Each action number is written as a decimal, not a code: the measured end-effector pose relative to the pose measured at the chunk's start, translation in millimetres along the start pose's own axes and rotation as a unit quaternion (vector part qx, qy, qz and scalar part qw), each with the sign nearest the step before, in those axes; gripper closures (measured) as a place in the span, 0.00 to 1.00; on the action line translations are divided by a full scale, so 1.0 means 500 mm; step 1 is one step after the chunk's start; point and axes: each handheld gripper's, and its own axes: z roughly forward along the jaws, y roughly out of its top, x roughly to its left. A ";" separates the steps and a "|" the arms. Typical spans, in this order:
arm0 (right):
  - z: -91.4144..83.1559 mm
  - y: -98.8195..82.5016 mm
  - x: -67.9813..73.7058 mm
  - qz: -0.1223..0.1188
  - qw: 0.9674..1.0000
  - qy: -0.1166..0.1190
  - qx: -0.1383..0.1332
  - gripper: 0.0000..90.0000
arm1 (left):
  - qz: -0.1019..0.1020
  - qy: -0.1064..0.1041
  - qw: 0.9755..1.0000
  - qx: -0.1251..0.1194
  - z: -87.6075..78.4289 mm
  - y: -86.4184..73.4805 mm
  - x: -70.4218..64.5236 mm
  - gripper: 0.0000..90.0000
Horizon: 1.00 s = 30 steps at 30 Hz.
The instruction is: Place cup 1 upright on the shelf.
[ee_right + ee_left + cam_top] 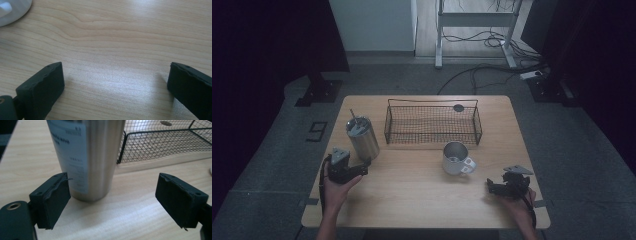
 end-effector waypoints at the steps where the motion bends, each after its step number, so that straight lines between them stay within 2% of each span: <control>1: 0.000 0.000 0.000 0.000 1.000 0.000 0.000 0.01 | 0.002 0.001 1.000 -0.001 0.001 0.004 0.001 0.13; 5: 0.000 0.001 0.000 0.000 1.000 0.001 0.000 0.01 | -0.002 0.000 1.000 0.007 0.003 0.020 0.006 0.11; 20: 0.001 0.001 0.000 0.005 1.000 -0.004 0.000 0.01 | -0.018 -0.002 1.000 -0.001 0.018 0.059 0.036 0.11; 25: 0.001 0.001 -0.001 0.006 1.000 -0.006 0.000 0.01 | -0.014 0.003 1.000 0.002 0.021 0.066 0.039 0.11; 30: 0.001 0.001 -0.001 0.006 1.000 -0.006 0.000 0.01 | -0.009 0.006 1.000 -0.005 0.023 0.075 0.037 0.11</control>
